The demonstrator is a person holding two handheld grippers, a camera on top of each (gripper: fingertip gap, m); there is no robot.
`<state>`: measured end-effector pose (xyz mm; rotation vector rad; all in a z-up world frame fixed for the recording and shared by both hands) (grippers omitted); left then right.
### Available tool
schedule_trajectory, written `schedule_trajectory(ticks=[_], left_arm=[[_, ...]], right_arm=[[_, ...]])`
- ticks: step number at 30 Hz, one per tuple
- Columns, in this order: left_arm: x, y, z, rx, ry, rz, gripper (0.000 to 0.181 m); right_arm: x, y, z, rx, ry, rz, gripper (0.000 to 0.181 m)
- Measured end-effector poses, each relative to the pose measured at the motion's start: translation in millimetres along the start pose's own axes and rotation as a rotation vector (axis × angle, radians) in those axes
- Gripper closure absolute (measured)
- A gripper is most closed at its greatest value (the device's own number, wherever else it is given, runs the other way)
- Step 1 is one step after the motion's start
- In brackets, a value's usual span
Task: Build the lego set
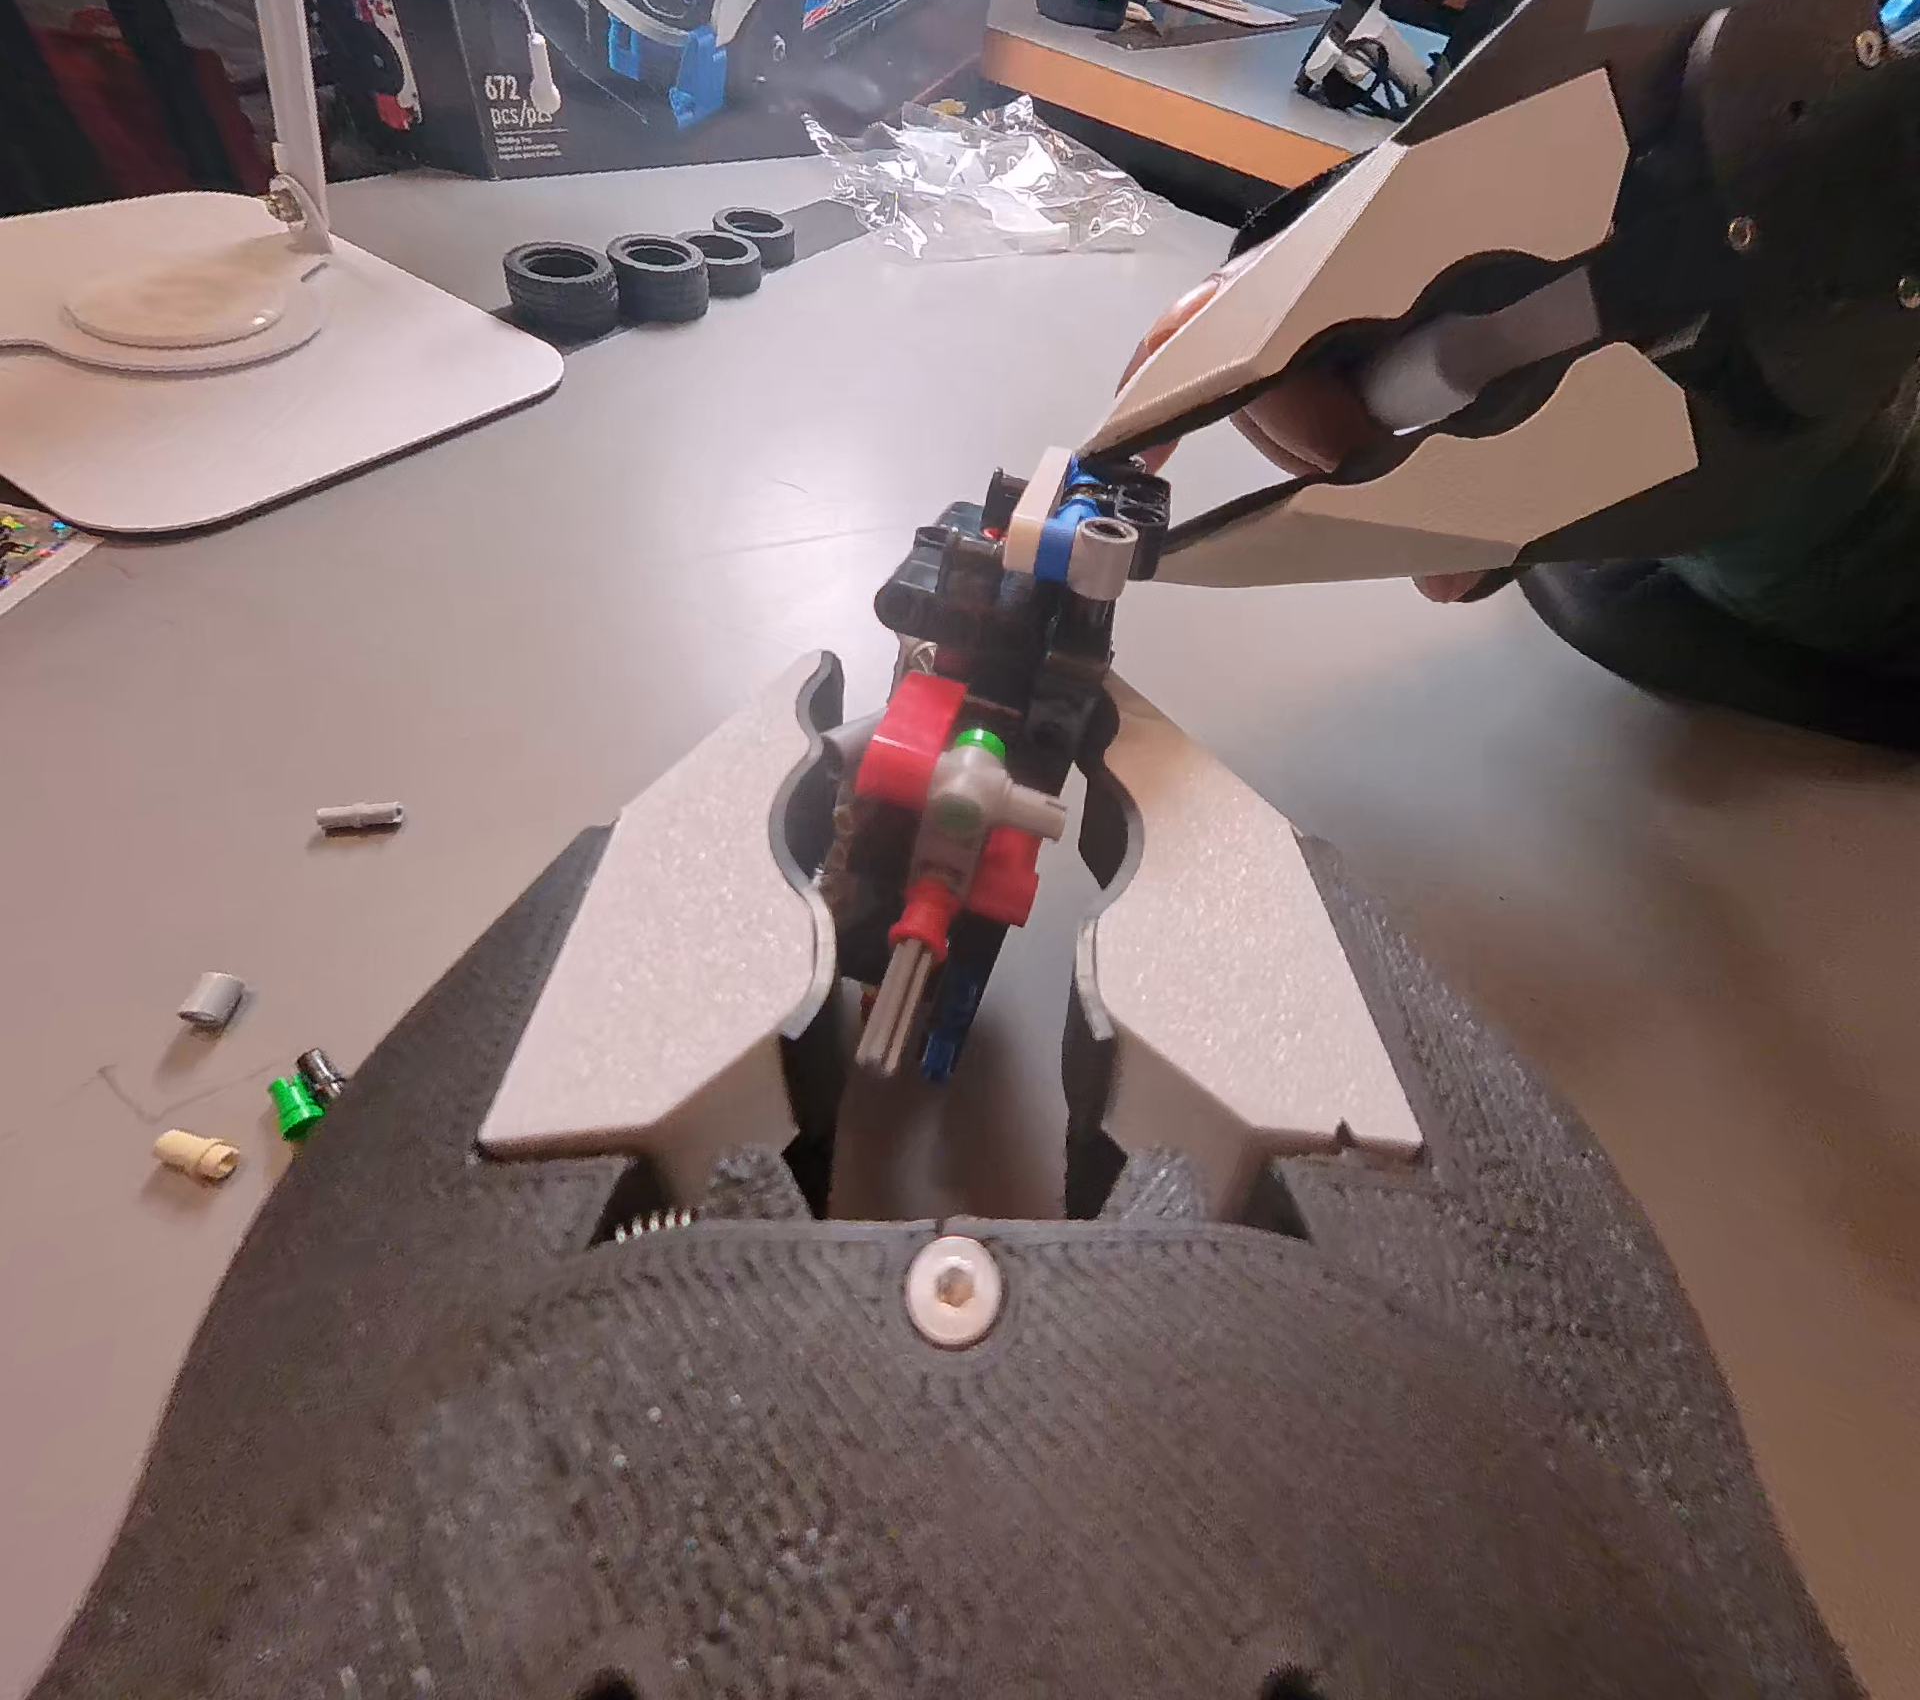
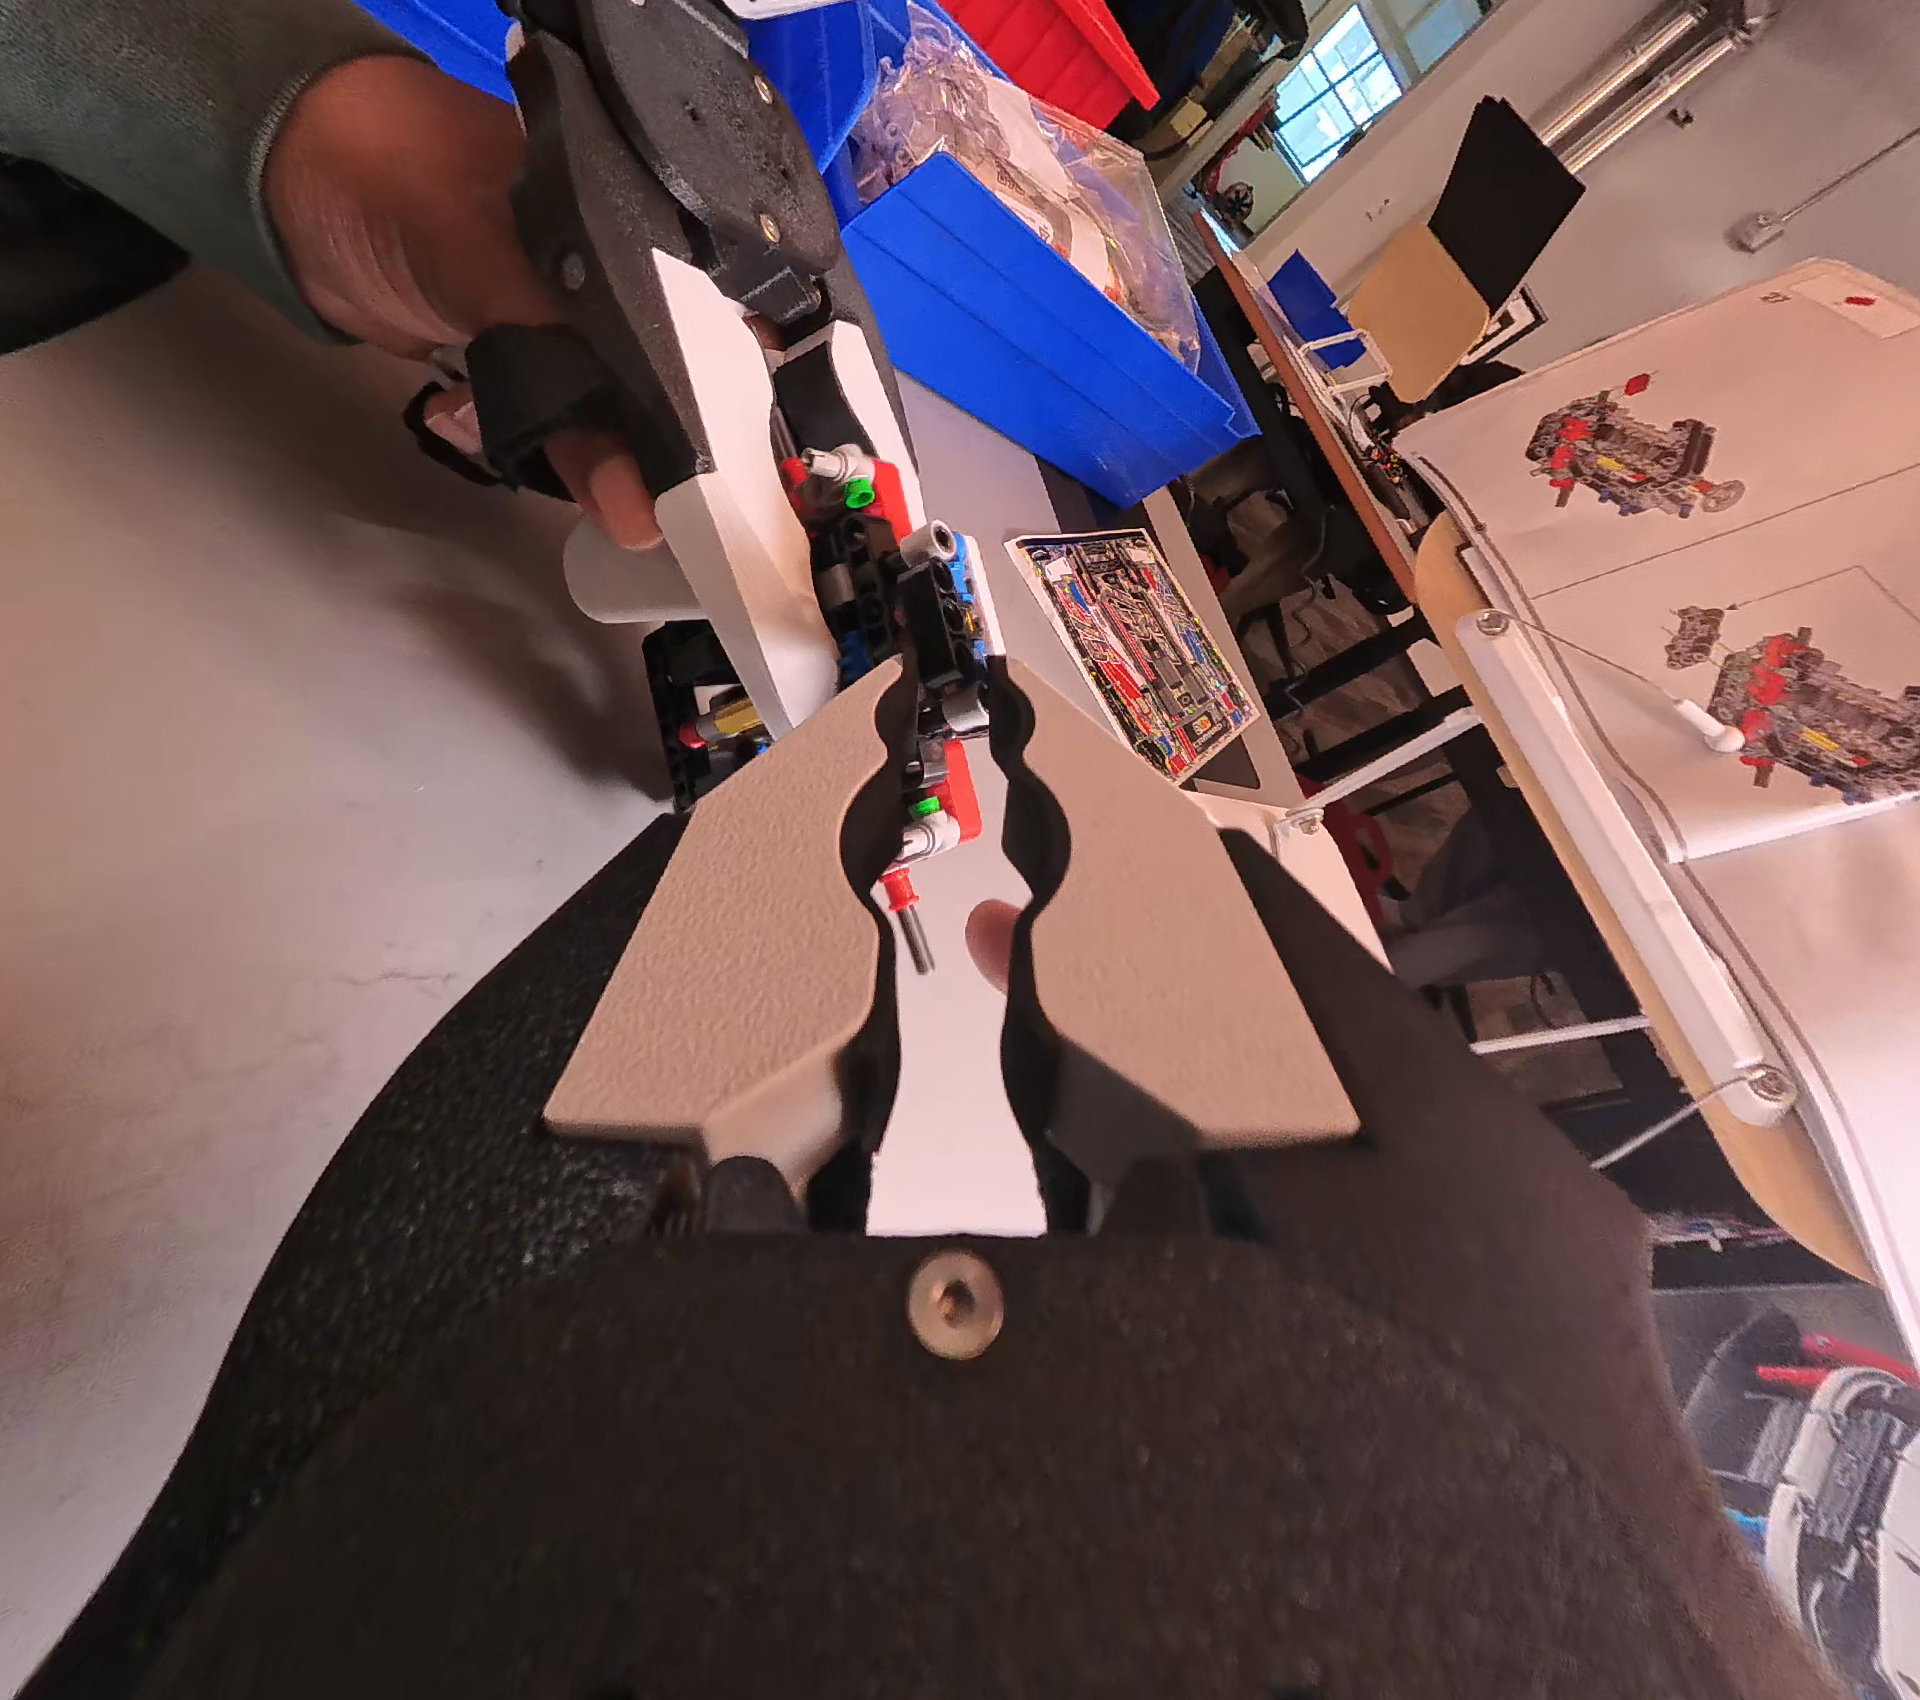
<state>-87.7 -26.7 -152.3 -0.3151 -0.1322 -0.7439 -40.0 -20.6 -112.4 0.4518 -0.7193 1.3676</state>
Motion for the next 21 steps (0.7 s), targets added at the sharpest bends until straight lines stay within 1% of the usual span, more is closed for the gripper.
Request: schedule_trajectory(ticks=[1,10,12,13,16,18,21], left_arm=[[-0.3,-0.2,-0.1,-0.002,0.001,0.002,0.138],[-0.8,-0.2,0.0,0.01,-0.019,-0.011,0.139],[-1.2,-1.2,0.6,0.017,-0.024,-0.013,0.143],[-1.2,-1.0,0.6,0.017,-0.023,-0.016,0.143],[0.2,-0.5,0.3,0.009,0.001,-0.011,0.143],[-0.6,-0.8,0.7,0.011,0.003,-0.01,0.142],[-1.6,-1.8,0.9,0.016,0.012,-0.004,0.141]], right_arm=[[-0.3,0.1,-0.5,0.0,-0.002,-0.003,0.169],[0.2,0.2,-3.0,0.033,0.022,-0.022,0.169],[1.4,0.4,-5.8,0.032,0.022,-0.02,0.168],[0.8,0.6,-8.1,0.031,0.023,-0.013,0.165],[0.2,-0.7,-7.2,0.073,0.049,-0.037,0.166],[-0.2,0.0,-7.4,0.084,0.081,-0.025,0.163],[-1.4,1.0,-5.6,0.088,0.071,-0.017,0.159]])
Point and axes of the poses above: each gripper's, where its closed fingertips meet, y out along the fingers, z out of its top, x = y × z across the jaws, the point moved 3 cm from there along -y, back along the fingers, and after that the axes turned 12 degrees about -z, right-handed, at the moved point
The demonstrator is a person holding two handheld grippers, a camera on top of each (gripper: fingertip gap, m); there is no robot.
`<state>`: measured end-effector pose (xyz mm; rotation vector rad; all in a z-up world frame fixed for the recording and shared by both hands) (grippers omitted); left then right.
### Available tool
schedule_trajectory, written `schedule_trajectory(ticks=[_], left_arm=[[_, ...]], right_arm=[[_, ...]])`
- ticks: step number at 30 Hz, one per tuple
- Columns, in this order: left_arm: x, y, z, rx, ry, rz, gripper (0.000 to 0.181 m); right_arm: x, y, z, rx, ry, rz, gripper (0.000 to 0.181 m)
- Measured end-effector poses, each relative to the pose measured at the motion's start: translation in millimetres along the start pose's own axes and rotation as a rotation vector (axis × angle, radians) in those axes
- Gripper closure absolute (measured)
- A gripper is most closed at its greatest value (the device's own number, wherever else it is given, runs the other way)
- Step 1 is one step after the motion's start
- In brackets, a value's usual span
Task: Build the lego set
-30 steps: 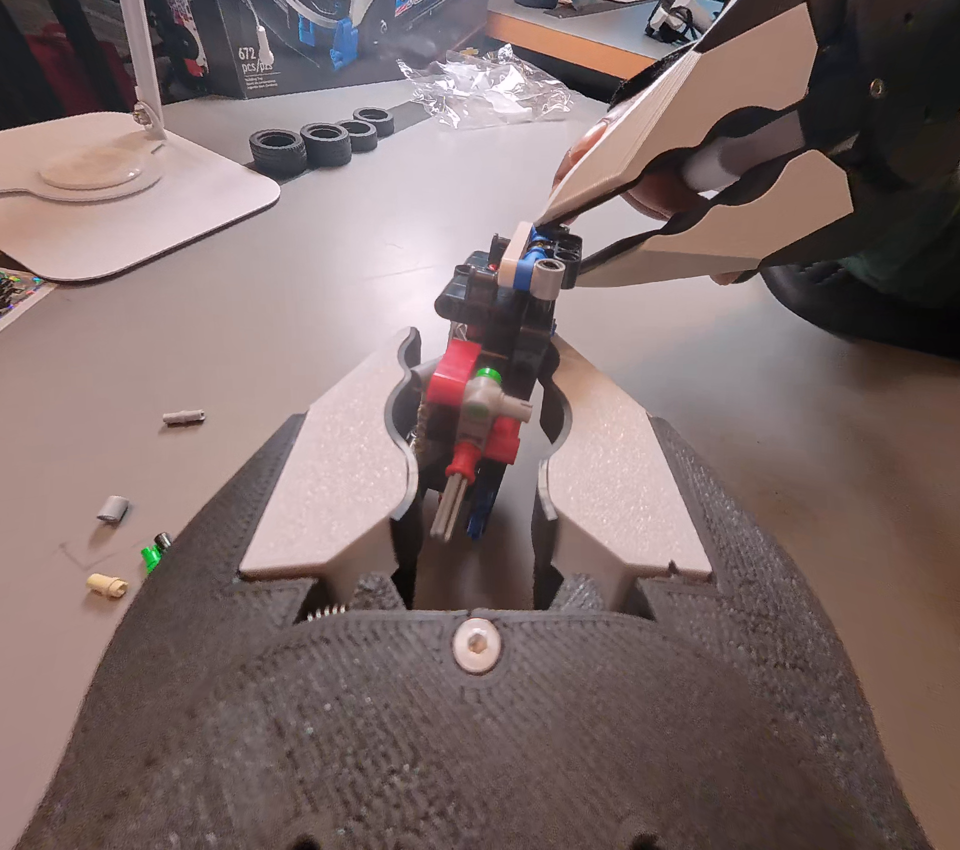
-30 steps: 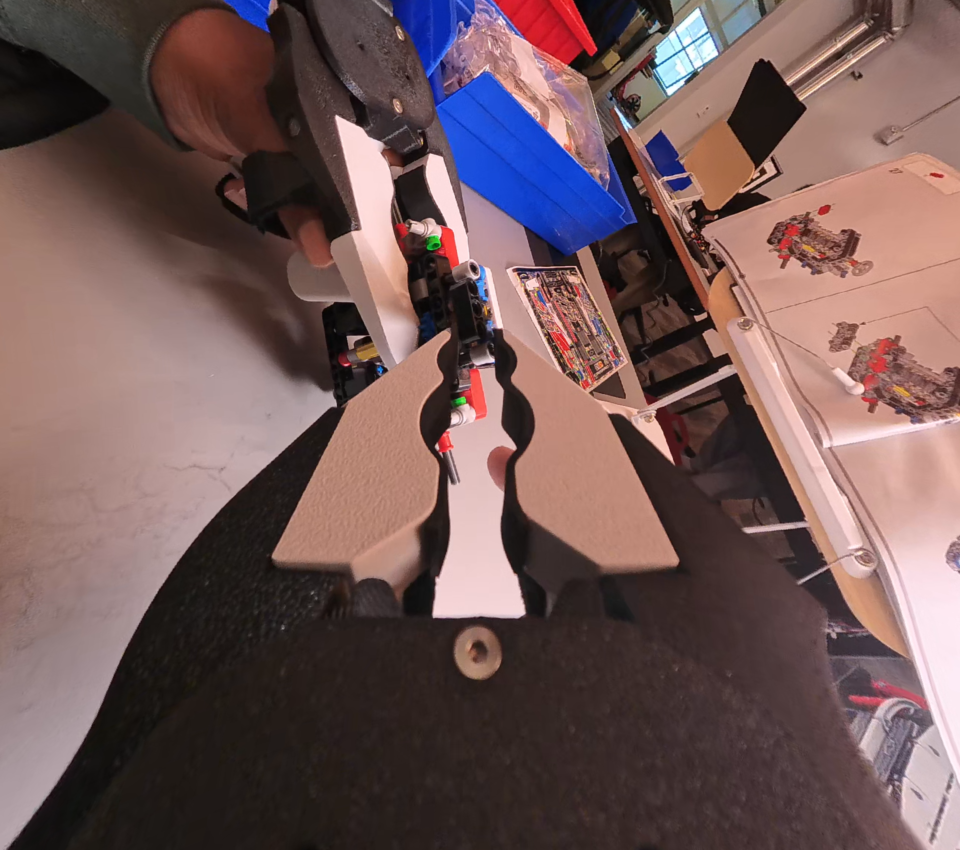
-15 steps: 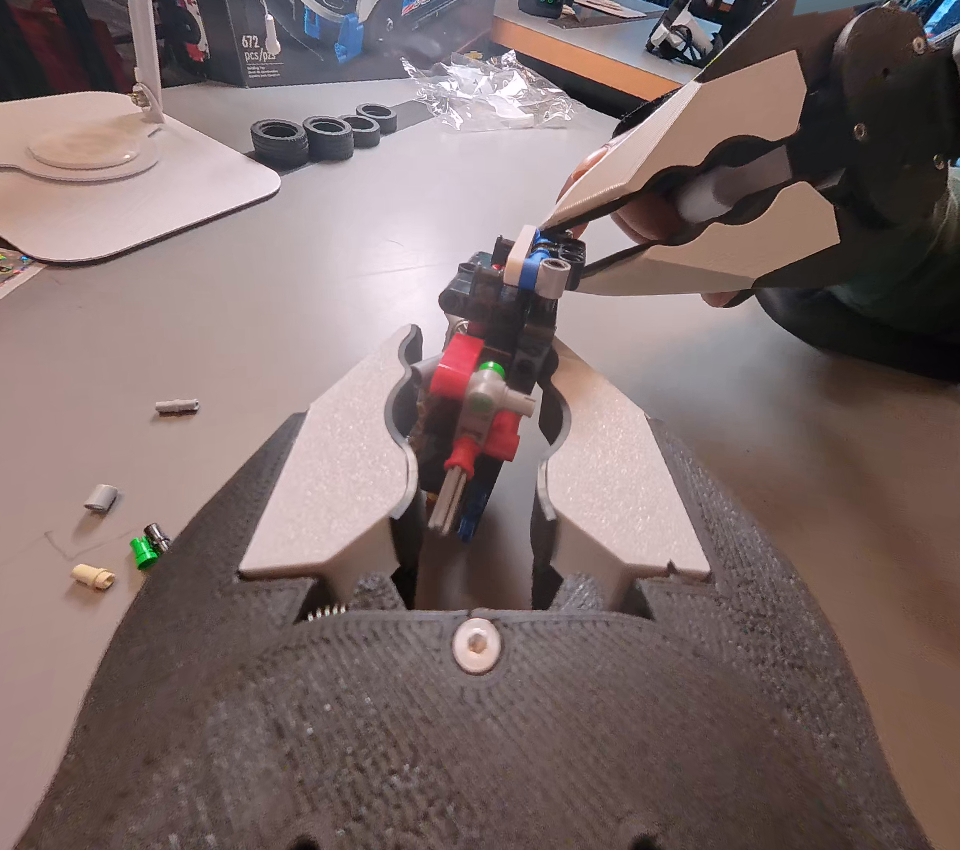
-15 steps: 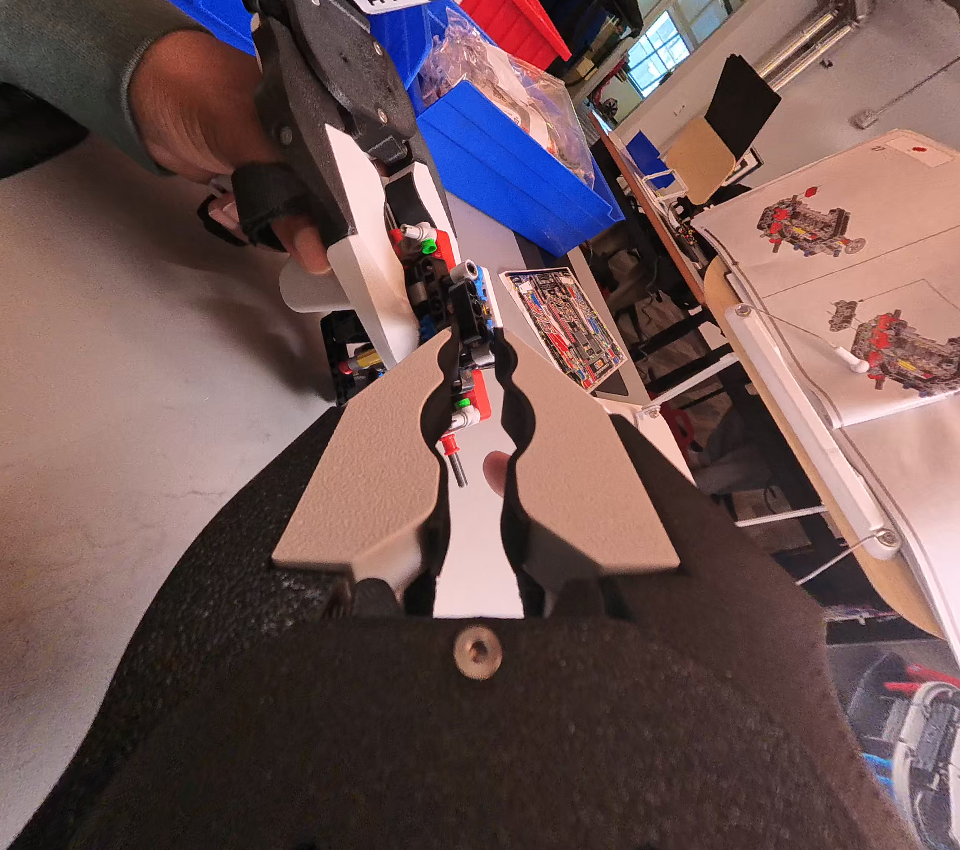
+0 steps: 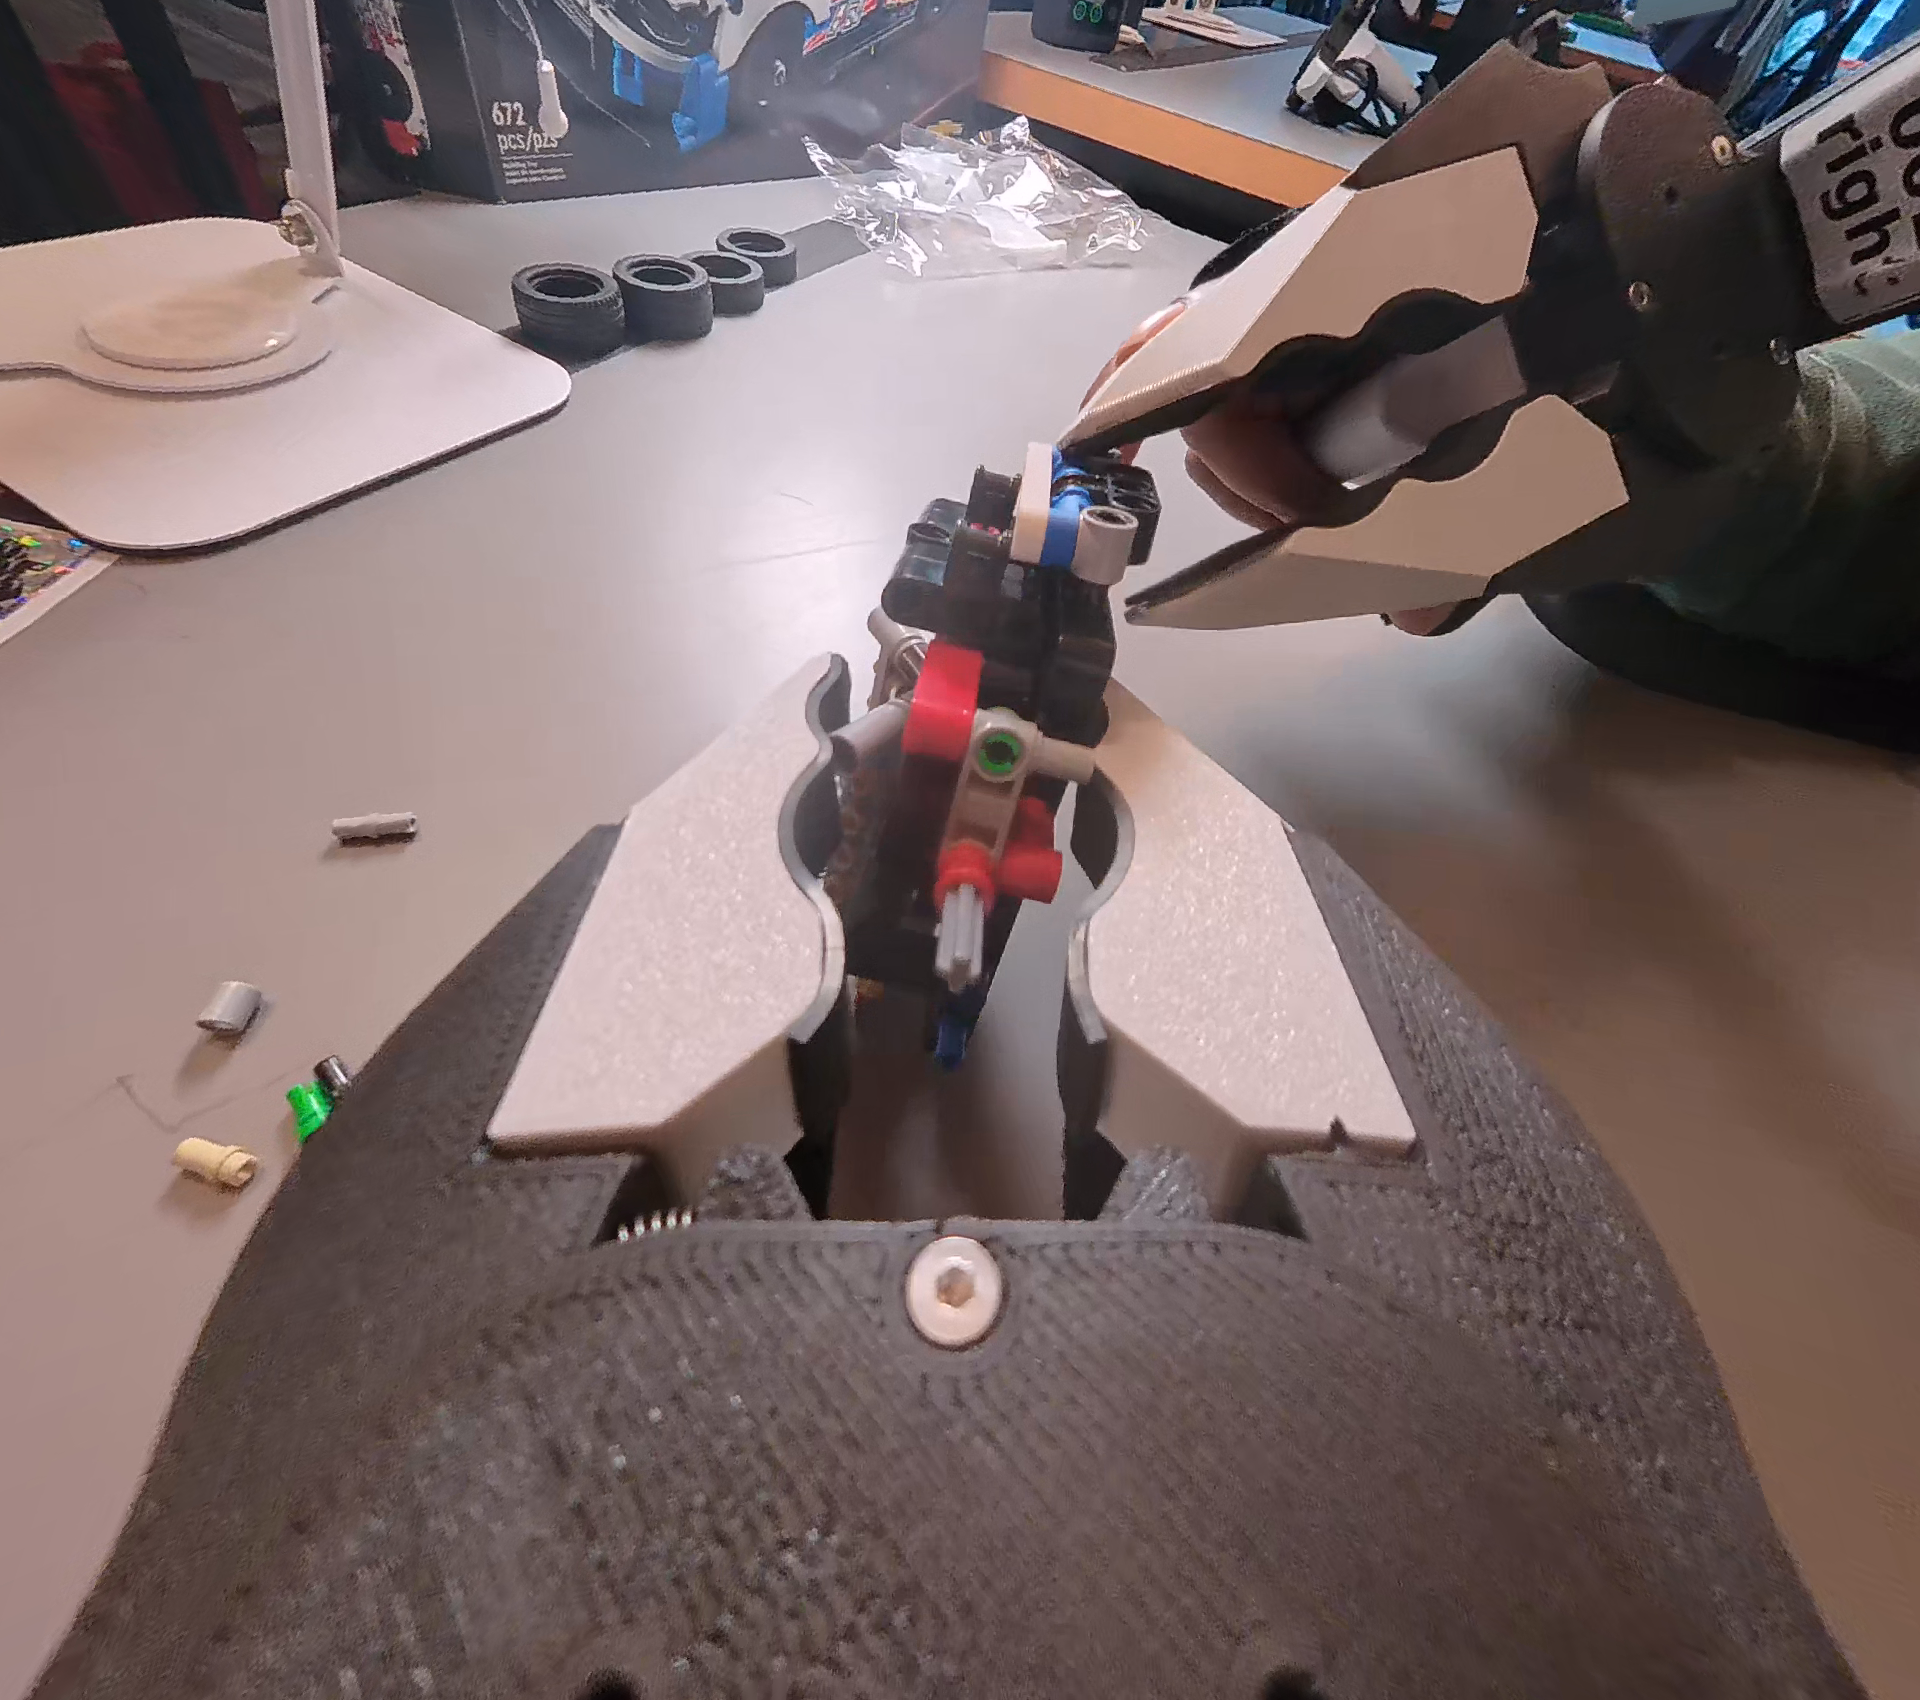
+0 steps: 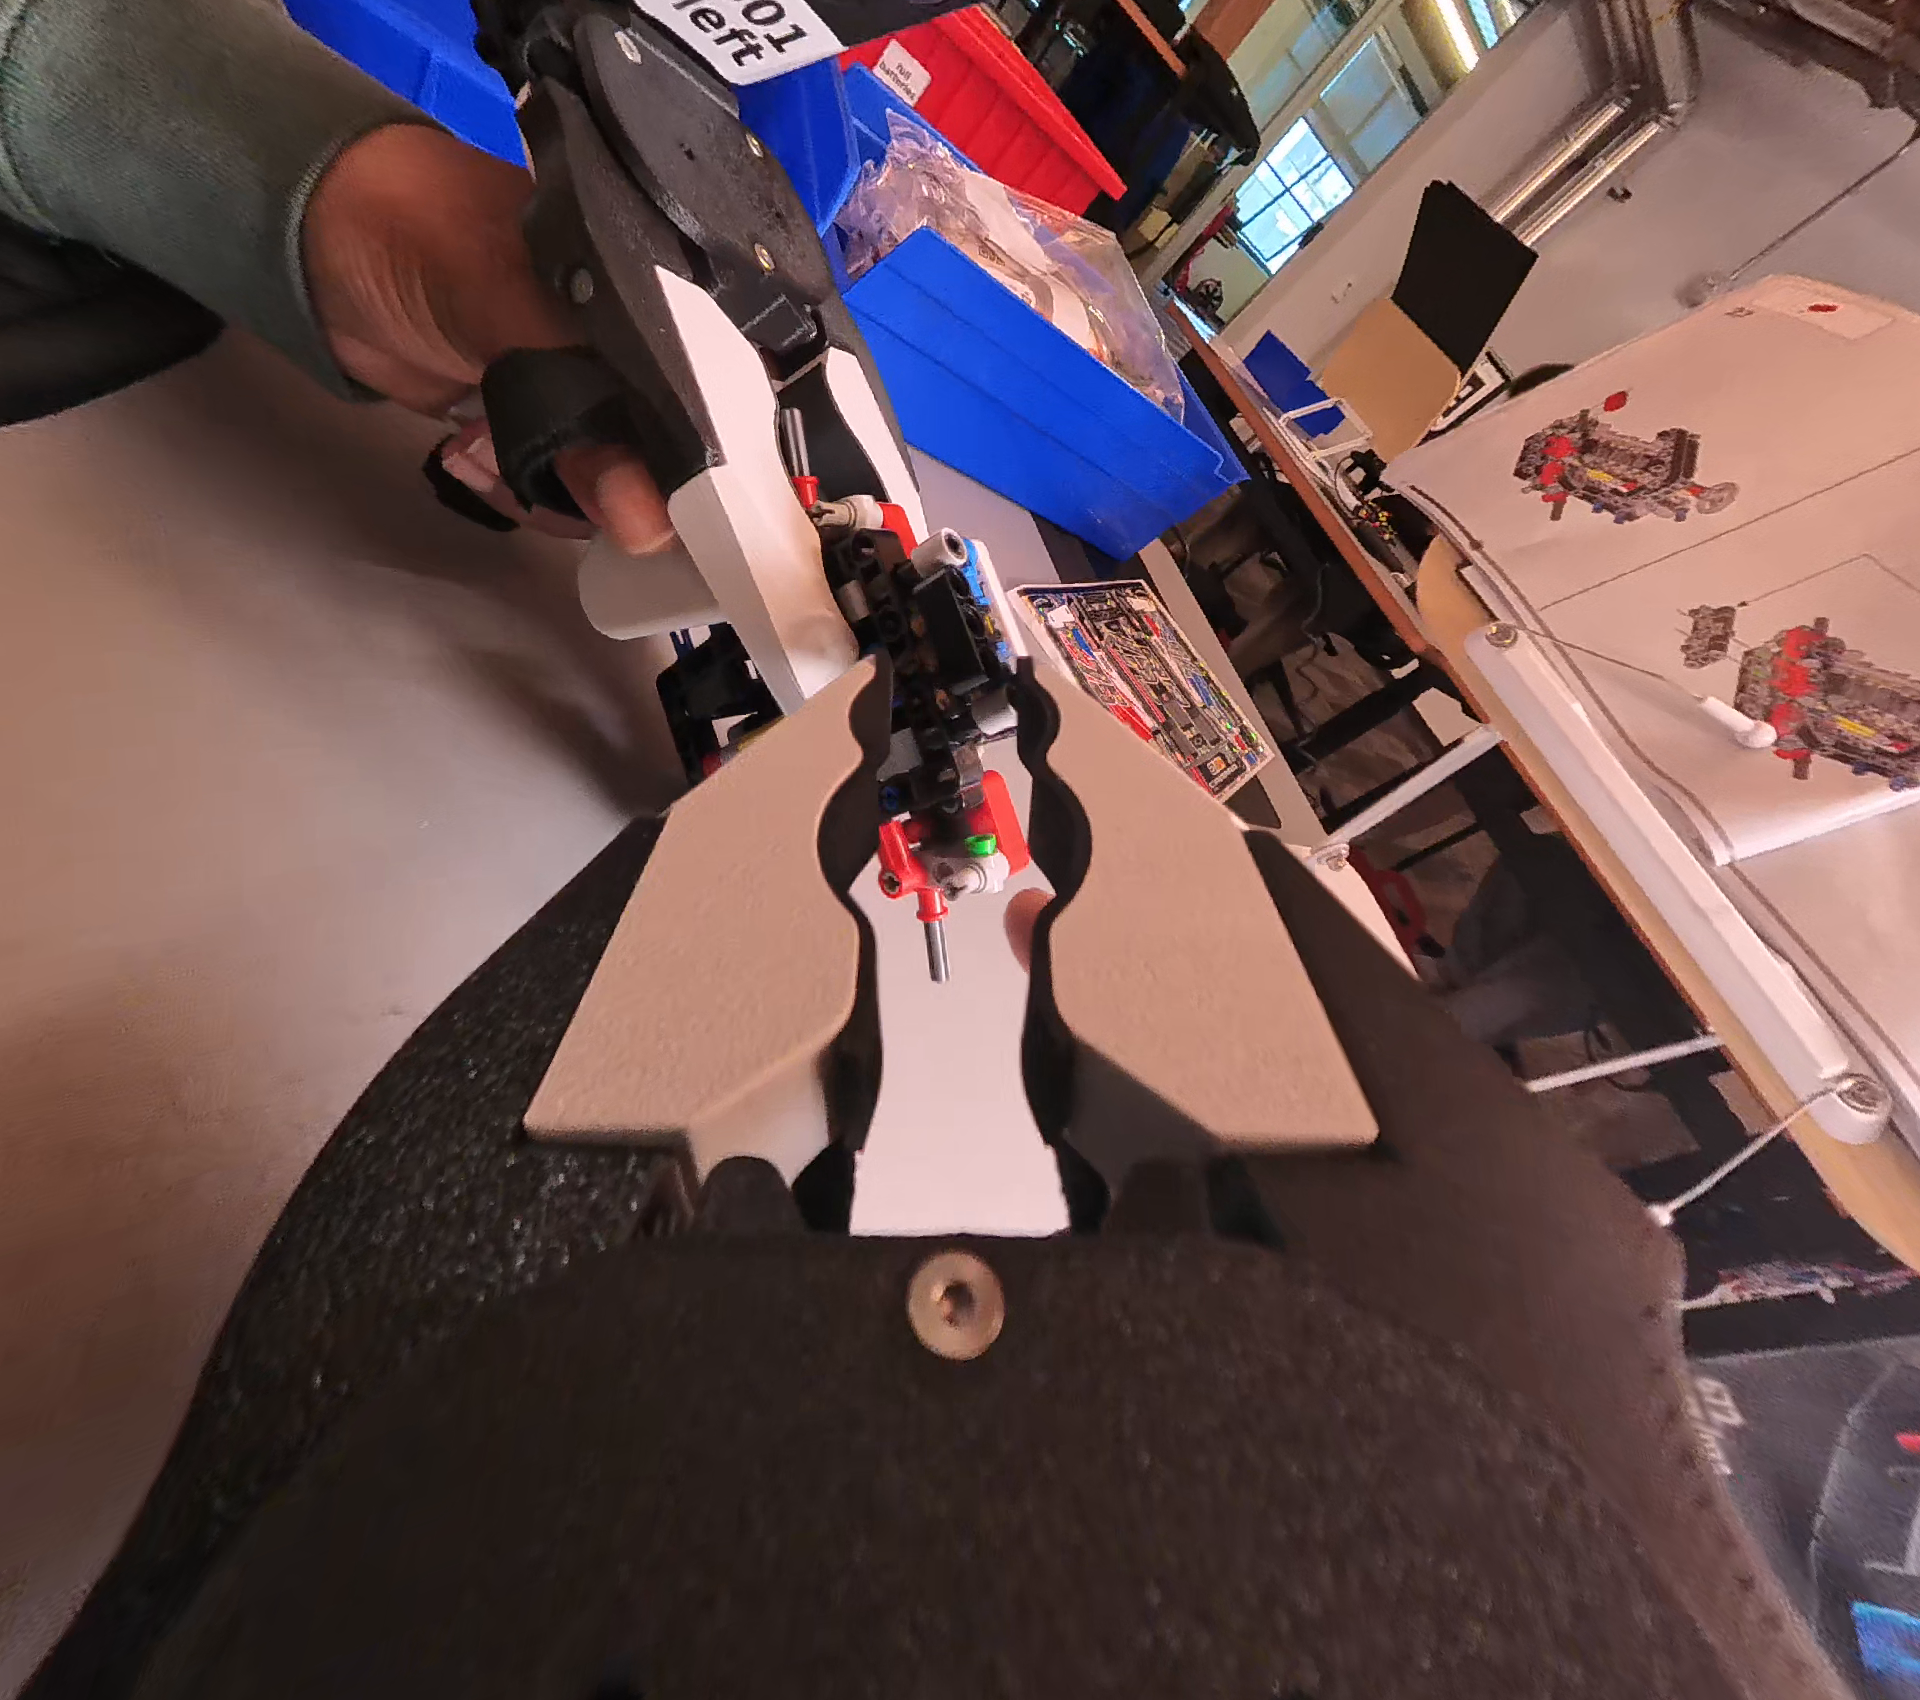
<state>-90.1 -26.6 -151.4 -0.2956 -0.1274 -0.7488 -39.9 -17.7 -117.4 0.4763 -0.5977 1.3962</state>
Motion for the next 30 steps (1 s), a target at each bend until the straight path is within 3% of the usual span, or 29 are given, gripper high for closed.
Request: schedule_trajectory(ticks=[7,12,16,20,24,30], left_arm=[[4,-4,1,0.016,0.03,-0.028,0.142],[18,-4,8,0.064,0.092,-0.115,0.142],[31,-1,10,0.116,0.038,-0.214,0.142],[37,3,9,0.144,-0.076,-0.306,0.14],[38,5,4,0.089,-0.057,-0.305,0.132],[44,5,-7,-0.027,-0.006,-0.321,0.137]], right_arm=[[11,-10,9,0.047,0.064,0.059,0.153],[13,-15,-20,-0.088,0.249,0.254,0.135],[4,-19,-11,-0.032,0.359,0.34,0.15],[4,-26,-5,-0.09,0.413,0.419,0.153],[0,-32,-3,-0.163,0.48,0.496,0.155],[-10,-35,-3,-0.187,0.469,0.536,0.157]])
Point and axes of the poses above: each gripper's, where its closed fingertips meet, y out along the fingers, z out of its top, x = y × z across the jaws, the point moved 3 cm from there along -y, back along the fingers, and after that the axes turned 12 degrees about -z, right-handed, at the moved point
